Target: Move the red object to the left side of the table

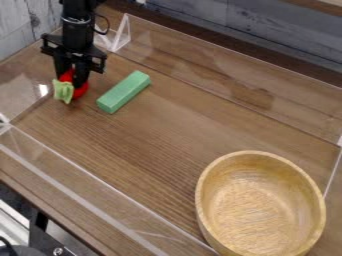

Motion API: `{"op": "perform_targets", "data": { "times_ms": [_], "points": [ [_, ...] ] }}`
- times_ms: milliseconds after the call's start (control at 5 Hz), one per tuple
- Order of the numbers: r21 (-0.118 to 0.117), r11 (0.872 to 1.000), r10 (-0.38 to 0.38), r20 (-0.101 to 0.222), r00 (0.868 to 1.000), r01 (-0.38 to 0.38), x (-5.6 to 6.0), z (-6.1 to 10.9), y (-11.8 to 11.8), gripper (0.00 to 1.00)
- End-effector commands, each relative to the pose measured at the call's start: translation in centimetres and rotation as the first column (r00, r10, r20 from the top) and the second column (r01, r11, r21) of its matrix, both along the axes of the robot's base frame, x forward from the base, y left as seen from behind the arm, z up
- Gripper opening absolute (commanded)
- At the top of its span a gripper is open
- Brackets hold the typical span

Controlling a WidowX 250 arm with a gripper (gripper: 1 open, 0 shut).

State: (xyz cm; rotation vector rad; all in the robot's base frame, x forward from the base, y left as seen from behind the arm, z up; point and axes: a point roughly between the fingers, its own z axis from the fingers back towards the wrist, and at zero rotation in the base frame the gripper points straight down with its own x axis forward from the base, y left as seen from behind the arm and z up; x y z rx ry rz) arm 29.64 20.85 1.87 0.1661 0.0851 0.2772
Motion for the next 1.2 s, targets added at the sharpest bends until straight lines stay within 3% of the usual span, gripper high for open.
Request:
{"op": "perform_targets", "data": {
  "times_ms": [0,1000],
  "points": [
    [-0.004,1.000,0.021,0.014,1.000,-0.021,1.0,-0.2,-0.3,0.00],
    [-0.018,0.999,0.037,0.003,0.999,-0.037,2.4,-0.2,-0.2,0.00]
  ]
}}
